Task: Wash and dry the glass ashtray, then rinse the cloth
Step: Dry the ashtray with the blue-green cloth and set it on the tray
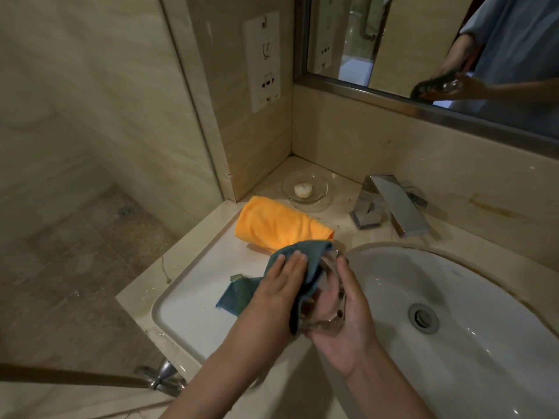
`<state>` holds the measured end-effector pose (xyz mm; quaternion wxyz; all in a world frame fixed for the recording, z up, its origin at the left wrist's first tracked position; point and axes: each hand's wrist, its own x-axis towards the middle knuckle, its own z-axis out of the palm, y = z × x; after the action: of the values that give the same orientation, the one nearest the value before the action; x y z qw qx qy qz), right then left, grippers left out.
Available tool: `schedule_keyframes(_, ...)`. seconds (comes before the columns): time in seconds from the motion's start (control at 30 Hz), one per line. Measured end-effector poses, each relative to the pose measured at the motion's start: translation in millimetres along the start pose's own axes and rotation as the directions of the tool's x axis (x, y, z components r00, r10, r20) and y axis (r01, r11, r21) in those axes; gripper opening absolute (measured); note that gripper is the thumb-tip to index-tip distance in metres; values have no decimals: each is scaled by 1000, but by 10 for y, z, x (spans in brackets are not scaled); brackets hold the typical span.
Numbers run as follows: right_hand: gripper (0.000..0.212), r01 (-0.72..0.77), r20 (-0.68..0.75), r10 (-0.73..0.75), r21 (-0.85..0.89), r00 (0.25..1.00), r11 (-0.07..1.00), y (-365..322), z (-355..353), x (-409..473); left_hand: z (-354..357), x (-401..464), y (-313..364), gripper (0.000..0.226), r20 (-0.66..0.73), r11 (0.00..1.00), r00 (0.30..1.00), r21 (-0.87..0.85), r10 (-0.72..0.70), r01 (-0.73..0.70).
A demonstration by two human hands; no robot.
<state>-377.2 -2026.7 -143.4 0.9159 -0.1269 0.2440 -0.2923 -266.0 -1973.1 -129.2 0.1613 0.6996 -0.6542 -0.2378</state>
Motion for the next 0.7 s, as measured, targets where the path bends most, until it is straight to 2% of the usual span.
schedule_keyframes(0.07,68,-3,30,2,32,1000,999,32,-17,-9,-76,-13,-60,81,-97,992,992,-103,-81,71)
schedule_keyframes(0.1,65,-1,44,0,32,999,999,27,-29,-21,-113,-19,-82,72,-129,983,984,-154,-125,104)
schedule_keyframes(0.17,67,1,77,-2,11,997,1000,-8,-5,-46,-162,-46,-116,42,-125,975,980,-179,-154,131)
schedule_keyframes(0.23,70,1,92,1,-23,996,1000,-46,14,-50,-163,-77,-122,29,-110,960,982,-252,-150,119)
schedule_keyframes(0.37,82,35,26,-33,-77,999,996,-99,21,-23,-219,-118,-100,31,-95,824,976,-555,-198,113)
schedule_keyframes(0.47,48,147,1,-147,-123,989,982,-133,46,-52,-284,-130,-50,43,-90,689,964,-716,-250,112)
schedule_keyframes(0.53,37,223,-37,-235,-196,971,955,-139,57,-57,-298,-144,-27,51,-105,647,956,-756,-275,103)
schedule_keyframes(0.6,33,293,-96,-324,-246,941,924,-128,40,-31,-289,-187,9,57,-162,693,955,-719,-250,59)
schedule_keyframes(0.7,32,354,-161,-423,-335,892,873,-108,87,-15,-142,-249,89,58,-233,890,962,-456,-144,23)
